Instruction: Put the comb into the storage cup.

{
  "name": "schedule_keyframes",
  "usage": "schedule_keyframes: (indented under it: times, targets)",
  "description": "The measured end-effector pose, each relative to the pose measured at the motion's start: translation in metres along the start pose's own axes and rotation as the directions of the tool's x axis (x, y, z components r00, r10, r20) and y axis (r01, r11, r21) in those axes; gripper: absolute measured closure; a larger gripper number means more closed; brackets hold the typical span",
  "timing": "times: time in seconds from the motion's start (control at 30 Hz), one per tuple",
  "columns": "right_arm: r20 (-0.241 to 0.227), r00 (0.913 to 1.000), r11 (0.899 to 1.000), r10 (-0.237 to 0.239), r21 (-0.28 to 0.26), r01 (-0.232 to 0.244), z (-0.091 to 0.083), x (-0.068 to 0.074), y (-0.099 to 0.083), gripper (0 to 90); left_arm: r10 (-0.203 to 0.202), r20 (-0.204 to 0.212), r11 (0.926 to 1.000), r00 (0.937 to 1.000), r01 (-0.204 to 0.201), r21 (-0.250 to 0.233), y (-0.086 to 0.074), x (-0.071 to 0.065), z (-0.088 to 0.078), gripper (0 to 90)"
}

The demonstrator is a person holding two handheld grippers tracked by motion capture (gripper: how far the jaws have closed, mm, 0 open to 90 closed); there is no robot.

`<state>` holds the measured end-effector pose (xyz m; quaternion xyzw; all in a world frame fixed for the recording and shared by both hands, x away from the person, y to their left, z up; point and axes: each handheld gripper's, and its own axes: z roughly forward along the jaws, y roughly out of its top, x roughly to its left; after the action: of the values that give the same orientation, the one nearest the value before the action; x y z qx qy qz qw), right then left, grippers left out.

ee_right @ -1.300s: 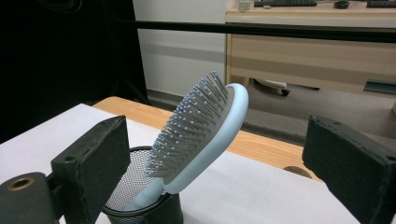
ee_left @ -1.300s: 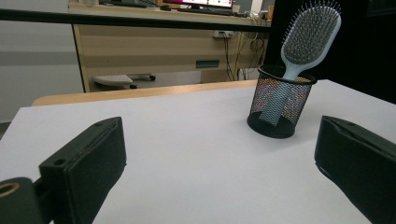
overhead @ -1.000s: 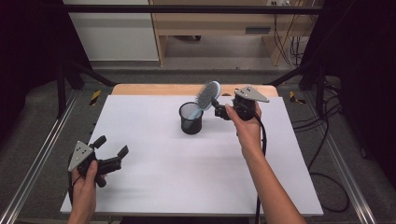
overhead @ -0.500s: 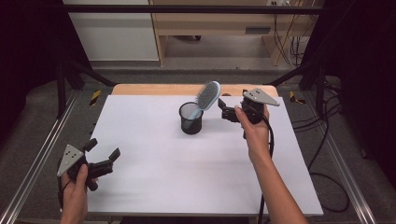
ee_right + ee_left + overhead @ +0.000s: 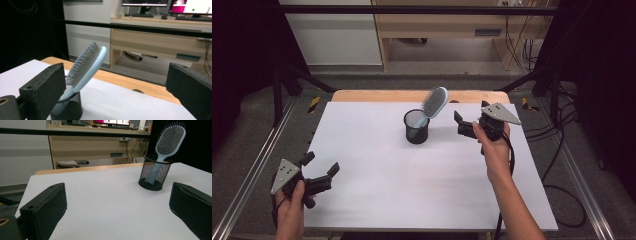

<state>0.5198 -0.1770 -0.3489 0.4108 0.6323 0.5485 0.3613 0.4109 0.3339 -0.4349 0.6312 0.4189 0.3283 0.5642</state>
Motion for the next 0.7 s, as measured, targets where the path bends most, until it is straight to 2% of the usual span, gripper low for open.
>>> schedule_keyframes:
  times: [0.13, 0.27, 0.7]
  targets:
    - [-0.002, 1.0, 1.0, 0.004, -0.014, -0.004, -0.008, -0.006, -0.001, 3.0, -0.005, -0.002, 1.0, 1.0, 0.005, -0.005, 0.0, 0.002, 0.0, 1.6]
    - [-0.002, 0.9995, 0.999, 0.031, -0.026, -0.031, -0.014, -0.013, -0.002, 2.7, -0.022, -0.007, 0.9997, 0.9997, 0.022, -0.012, 0.0, 0.003, -0.001, 1.6]
    - [-0.025, 0.9995, 1.0, 0.017, -0.011, -0.017, -0.039, -0.027, -0.015, 2.8, -0.032, -0.011, 0.9987, 0.9994, 0.031, -0.04, 0.001, 0.007, -0.003, 1.6]
